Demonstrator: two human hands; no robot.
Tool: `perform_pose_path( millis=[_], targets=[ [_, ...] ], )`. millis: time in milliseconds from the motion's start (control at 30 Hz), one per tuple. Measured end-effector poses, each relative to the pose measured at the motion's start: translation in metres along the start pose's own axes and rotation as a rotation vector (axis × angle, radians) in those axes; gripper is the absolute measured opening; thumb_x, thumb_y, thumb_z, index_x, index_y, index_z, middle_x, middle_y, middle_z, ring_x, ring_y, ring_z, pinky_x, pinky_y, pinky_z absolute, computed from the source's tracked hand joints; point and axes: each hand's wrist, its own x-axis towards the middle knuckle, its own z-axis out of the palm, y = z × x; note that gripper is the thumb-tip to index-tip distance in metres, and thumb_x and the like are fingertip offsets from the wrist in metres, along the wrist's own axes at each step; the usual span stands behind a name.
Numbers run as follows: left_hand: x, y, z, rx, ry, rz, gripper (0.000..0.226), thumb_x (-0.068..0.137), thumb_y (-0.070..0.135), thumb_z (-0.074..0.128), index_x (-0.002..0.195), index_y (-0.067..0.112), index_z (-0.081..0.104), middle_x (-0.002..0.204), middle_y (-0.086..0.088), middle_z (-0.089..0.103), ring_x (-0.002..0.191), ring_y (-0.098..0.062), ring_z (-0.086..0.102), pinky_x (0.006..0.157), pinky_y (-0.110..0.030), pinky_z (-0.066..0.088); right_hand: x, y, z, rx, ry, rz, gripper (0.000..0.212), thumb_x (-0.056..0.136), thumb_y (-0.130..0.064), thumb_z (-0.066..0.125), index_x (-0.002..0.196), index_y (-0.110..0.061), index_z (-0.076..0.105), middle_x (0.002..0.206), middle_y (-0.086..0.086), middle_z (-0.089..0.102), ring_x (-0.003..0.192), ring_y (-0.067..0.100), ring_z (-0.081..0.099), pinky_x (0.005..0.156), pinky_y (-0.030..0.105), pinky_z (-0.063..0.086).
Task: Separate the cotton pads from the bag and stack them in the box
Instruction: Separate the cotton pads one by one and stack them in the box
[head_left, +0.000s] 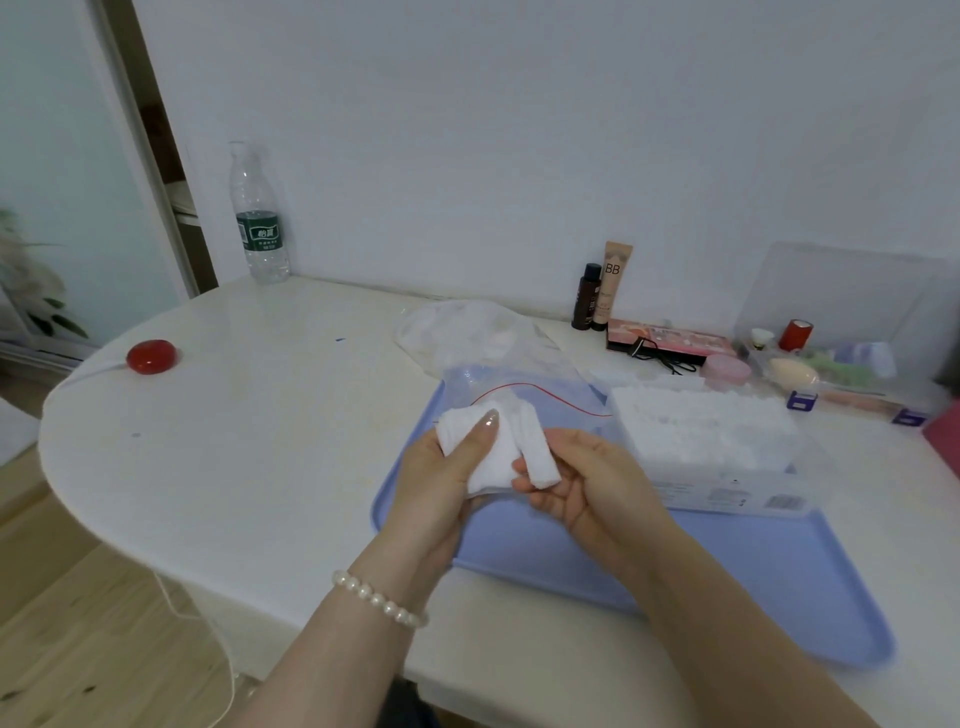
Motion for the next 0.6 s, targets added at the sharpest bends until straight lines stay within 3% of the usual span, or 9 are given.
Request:
perform_pose_path(
  millis=[133, 267, 400, 500, 600],
  targets=[
    [-0.0005, -0.0022, -0.0004, 0.039, 0.01, 0.037, 0.029, 0.073, 0.005, 0.075, 0.1, 0.001, 0.065, 0.09, -0.016, 0.07, 0.076, -0.025, 0.066, 0.067, -0.035, 0.057, 0.0003, 0.0061, 0.0007, -0.078, 0.011, 0.002, 0.013, 0.096, -0.006, 0.044, 0.101, 0.002, 0.054, 0.059, 0.009, 0.067, 0.046, 0.015, 0.062, 0.041, 0.02, 0.048],
    [0.0008, -0.003, 0.0006, 0.127, 0.042, 0.052, 0.046, 0.051, 0.009, 0.08, 0.093, 0.002, 0.065, 0.09, -0.02, 0.07, 0.073, -0.028, 0.064, 0.07, -0.041, 0.054, 0.0023, 0.0098, 0.0052, -0.193, 0.1, -0.023, 0.006, 0.093, -0.005, 0.049, 0.091, -0.003, 0.055, 0.062, 0.013, 0.062, 0.042, 0.018, 0.058, 0.038, 0.022, 0.045],
    [0.0028, -0.0054, 0.0, 0.175, 0.093, 0.076, 0.059, 0.043, 0.016, 0.085, 0.097, 0.003, 0.067, 0.096, -0.018, 0.071, 0.09, -0.034, 0.068, 0.083, -0.051, 0.054, 0.0029, 0.0107, 0.0042, -0.393, 0.248, -0.252, 0.03, 0.088, -0.03, 0.06, 0.078, -0.002, 0.06, 0.06, 0.009, 0.06, 0.048, 0.018, 0.055, 0.041, 0.025, 0.044],
    [0.0007, -0.0054, 0.001, 0.221, 0.122, 0.09, 0.056, 0.048, 0.023, 0.084, 0.097, 0.006, 0.066, 0.095, -0.015, 0.072, 0.095, -0.034, 0.068, 0.084, -0.05, 0.055, -0.0008, 0.01, 0.0031, -0.524, 0.243, -0.4, 0.016, 0.073, -0.025, 0.076, 0.072, -0.012, 0.067, 0.059, -0.001, 0.066, 0.053, 0.009, 0.059, 0.051, 0.024, 0.049],
    [0.0011, -0.0046, 0.0003, 0.172, 0.103, 0.083, 0.042, 0.061, 0.014, 0.083, 0.099, 0.006, 0.067, 0.098, -0.016, 0.072, 0.096, -0.035, 0.067, 0.084, -0.047, 0.054, 0.0008, 0.0086, -0.0015, -0.539, 0.241, -0.436, 0.015, 0.081, -0.009, 0.069, 0.067, -0.007, 0.067, 0.051, -0.007, 0.06, 0.048, 0.003, 0.051, 0.05, 0.018, 0.043]
  ],
)
